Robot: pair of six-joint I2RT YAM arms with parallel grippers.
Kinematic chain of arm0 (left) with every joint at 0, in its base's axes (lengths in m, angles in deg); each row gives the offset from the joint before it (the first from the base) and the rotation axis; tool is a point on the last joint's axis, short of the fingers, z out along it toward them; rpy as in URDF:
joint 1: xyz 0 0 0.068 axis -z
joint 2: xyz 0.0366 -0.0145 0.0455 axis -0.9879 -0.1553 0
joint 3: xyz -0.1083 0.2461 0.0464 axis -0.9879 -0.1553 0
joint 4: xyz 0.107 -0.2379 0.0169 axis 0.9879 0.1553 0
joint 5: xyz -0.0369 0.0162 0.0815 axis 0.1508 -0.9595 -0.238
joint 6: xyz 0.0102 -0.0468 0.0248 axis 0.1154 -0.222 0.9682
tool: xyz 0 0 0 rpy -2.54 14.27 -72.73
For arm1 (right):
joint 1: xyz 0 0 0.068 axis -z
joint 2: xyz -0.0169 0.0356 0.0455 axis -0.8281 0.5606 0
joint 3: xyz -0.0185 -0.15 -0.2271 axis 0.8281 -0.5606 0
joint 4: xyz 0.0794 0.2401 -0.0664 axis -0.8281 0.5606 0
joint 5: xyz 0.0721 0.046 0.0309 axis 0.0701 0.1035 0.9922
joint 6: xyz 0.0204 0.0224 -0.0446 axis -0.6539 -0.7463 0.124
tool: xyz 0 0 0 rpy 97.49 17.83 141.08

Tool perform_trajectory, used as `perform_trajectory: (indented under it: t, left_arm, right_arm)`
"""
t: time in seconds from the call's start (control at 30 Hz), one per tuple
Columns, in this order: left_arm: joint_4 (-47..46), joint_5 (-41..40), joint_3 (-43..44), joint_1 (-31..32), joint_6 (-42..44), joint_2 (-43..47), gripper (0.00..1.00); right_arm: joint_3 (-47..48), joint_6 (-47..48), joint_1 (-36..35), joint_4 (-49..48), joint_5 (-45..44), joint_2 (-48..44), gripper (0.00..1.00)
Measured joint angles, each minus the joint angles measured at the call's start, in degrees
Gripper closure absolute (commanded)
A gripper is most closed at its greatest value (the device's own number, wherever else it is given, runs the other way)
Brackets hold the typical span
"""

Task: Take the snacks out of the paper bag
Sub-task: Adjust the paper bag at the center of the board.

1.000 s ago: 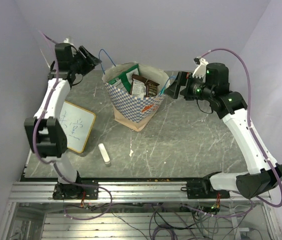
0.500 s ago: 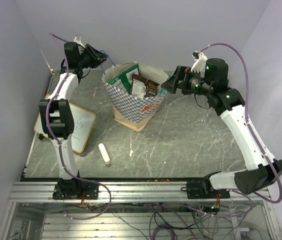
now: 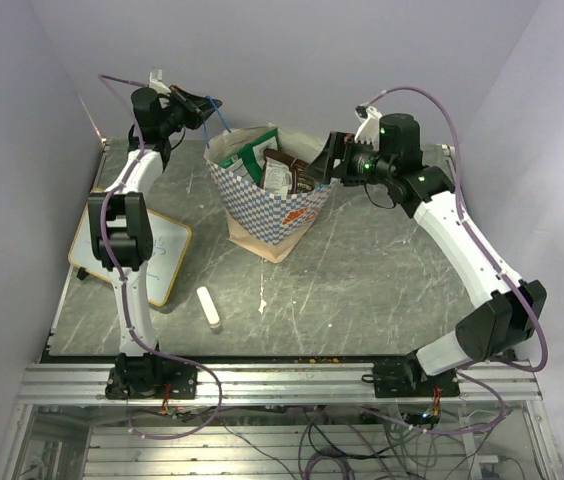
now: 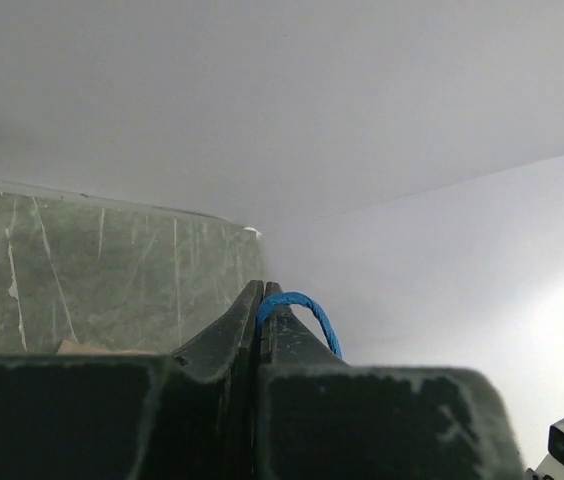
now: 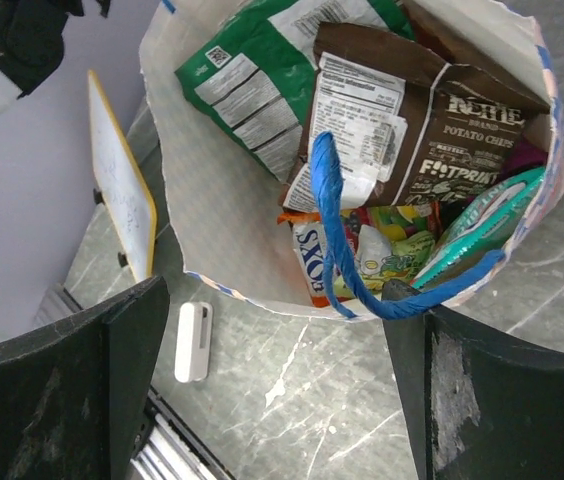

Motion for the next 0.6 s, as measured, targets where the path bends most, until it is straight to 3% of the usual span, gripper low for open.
perform_trajectory:
  t: [0.13,0.33,0.6]
  left_arm:
    - [0.22,-0.09,-1.68,0.00,0.28,1.90,0.93]
    - [7.85,-0.61,-3.10,0.02,5.05,6.54,0.93]
    - [19.67,-2.08,-3.54,0.46,12.76,13.33,0.93]
  right_arm:
    - [-1.90,0.20,-0.33,-0.22,-2.62,-1.33,0.09]
    - [-9.38,0.17,-0.31,-4.22,-3.58,-5.49,0.13]
    - [-5.88,1.29,-0.70,-8.22,-4.90,-0.46,0.19]
